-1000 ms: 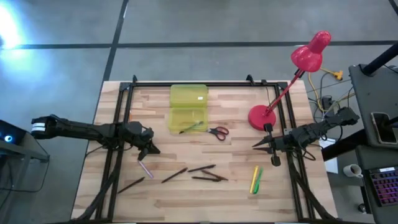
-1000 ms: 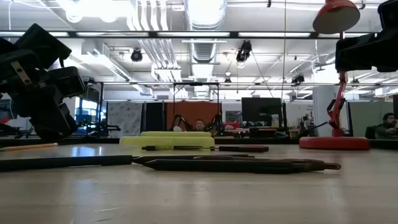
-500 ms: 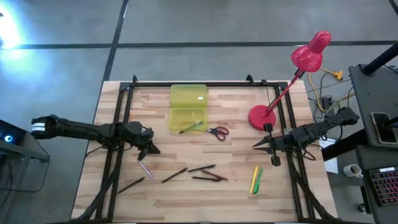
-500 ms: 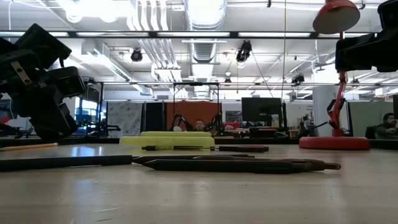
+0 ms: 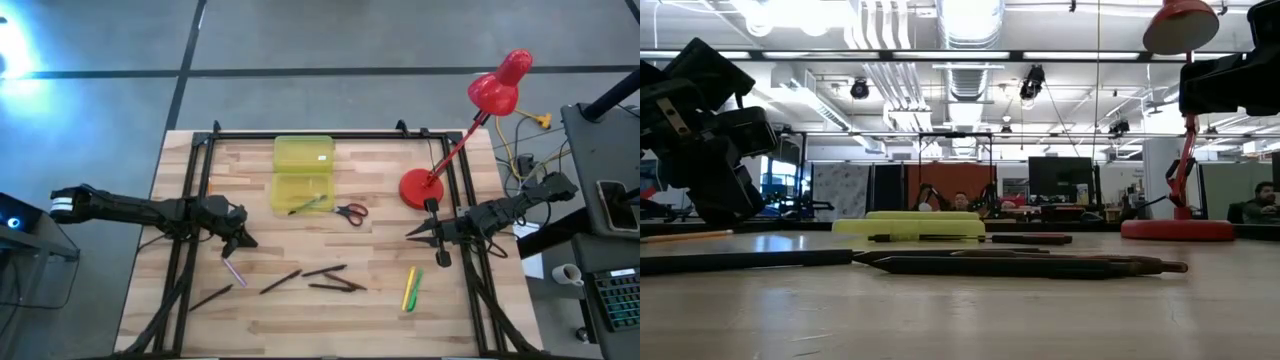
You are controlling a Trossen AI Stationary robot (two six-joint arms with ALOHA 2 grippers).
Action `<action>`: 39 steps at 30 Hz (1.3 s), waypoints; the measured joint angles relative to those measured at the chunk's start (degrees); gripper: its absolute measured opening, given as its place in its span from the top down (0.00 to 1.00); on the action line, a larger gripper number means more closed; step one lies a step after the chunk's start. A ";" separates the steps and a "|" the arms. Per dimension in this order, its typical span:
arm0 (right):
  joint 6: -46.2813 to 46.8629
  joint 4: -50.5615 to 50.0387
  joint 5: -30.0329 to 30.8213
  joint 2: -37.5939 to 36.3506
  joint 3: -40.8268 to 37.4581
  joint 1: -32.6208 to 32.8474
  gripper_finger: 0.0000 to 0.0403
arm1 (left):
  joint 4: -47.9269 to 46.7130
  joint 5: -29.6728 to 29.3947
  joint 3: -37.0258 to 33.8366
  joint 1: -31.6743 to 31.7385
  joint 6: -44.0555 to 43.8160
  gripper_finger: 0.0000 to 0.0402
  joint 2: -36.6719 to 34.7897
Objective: Pick & place school supplies into a supply box
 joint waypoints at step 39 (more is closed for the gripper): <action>-1.46 6.43 0.04 0.07 0.00 0.00 0.92 | -0.02 -0.24 0.00 0.02 0.00 1.00 0.02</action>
